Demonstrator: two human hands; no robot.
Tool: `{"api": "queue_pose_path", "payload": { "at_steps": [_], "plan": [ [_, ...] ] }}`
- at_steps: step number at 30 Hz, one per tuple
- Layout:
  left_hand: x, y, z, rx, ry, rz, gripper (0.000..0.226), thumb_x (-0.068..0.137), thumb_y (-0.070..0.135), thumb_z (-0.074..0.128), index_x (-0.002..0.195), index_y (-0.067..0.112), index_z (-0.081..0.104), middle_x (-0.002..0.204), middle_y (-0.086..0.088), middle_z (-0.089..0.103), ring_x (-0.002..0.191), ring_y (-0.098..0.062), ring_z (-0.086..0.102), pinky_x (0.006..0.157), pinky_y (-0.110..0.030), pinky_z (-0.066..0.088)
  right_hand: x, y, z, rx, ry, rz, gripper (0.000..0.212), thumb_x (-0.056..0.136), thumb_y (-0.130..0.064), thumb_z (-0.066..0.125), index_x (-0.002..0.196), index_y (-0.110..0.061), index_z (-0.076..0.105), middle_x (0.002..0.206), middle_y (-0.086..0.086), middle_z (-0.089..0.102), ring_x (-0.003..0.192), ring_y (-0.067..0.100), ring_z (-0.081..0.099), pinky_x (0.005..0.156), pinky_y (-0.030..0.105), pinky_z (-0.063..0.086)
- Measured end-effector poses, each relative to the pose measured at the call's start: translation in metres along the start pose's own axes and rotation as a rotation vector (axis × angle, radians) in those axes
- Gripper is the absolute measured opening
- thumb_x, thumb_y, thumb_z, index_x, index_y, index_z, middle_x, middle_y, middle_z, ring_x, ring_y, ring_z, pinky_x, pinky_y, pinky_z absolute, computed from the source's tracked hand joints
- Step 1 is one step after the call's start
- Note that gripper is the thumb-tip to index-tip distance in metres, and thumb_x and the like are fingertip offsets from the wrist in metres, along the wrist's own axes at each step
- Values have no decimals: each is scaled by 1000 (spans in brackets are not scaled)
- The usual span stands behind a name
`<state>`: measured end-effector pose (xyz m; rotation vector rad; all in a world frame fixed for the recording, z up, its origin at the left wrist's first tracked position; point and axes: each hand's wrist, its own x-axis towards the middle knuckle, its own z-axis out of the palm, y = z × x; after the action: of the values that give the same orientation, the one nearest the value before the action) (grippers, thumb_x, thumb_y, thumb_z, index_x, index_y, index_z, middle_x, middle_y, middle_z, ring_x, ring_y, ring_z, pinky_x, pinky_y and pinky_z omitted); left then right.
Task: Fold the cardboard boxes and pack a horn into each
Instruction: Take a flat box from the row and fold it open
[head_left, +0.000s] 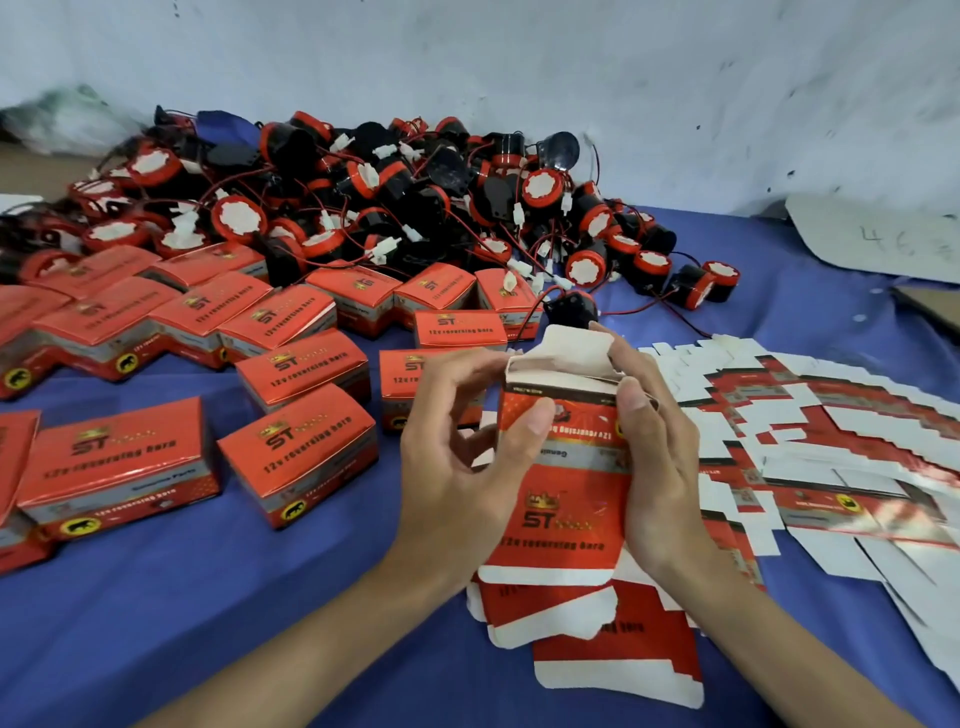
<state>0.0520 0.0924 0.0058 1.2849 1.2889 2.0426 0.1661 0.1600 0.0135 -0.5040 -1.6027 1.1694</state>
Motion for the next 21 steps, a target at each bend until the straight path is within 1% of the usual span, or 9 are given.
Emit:
{"api": "queue_pose_path", "payload": {
  "at_steps": [2,4,6,7,9,10,13,17,21],
  "plan": [
    [2,-1,-2,38,6,16,34,82,36,62,110,16,59,111,-4,59,106,-23,61,80,-25,53,-2,1,0,45,-25,47,36,92,-39,45,126,-30,53,122,-10,63,110,11,62,81,20,51],
    [2,-3,-4,49,6,14,29,83,36,61,106,18,61,111,-3,58,107,-25,61,83,-32,54,-3,0,0,21,-49,20,36,97,-27,38,132,-23,47,120,-22,62,109,1,60,79,13,49],
    [2,-4,-3,41,-2,6,25,83,36,61,103,21,63,110,-2,59,108,-25,60,85,-36,54,-4,0,0,-29,-51,-19,32,98,-20,34,127,-23,48,113,-30,61,104,-5,60,77,9,48],
    [2,-5,-2,35,-9,6,23,83,36,61,101,21,64,108,0,59,107,-23,60,84,-34,54,-4,1,0,-44,-45,-34,28,99,-20,35,122,-24,50,109,-29,62,101,-5,61,77,10,48],
    [3,-5,-2,21,-24,11,22,83,35,60,97,19,64,104,4,60,102,-19,62,79,-25,52,-4,1,-1,-68,-31,-68,21,98,-25,37,112,-24,53,101,-24,63,94,-2,62,75,12,48],
    [4,-4,-3,22,-33,17,21,83,34,60,95,18,64,102,4,60,99,-18,62,78,-25,52,-3,1,0,-74,-31,-85,22,96,-27,36,108,-22,54,98,-21,64,91,-1,63,74,13,49],
    [9,-3,-6,69,-48,66,21,84,34,59,93,15,61,100,4,59,98,-21,61,81,-35,52,0,1,2,-58,-45,-115,24,94,-26,36,96,-14,58,94,-8,65,86,5,64,72,15,50],
    [8,-1,-3,28,-136,110,27,85,29,58,105,10,53,105,0,56,98,-19,60,80,-27,51,5,0,-3,-115,-22,-194,26,92,-24,42,82,-14,64,88,-7,67,82,12,64,72,20,49],
    [1,-7,1,166,-233,186,26,85,30,57,90,6,62,98,-3,56,94,-20,60,83,-28,48,2,4,-8,-223,-21,-267,34,90,-21,45,71,1,62,79,6,66,76,22,64,69,37,51]
  ]
}}
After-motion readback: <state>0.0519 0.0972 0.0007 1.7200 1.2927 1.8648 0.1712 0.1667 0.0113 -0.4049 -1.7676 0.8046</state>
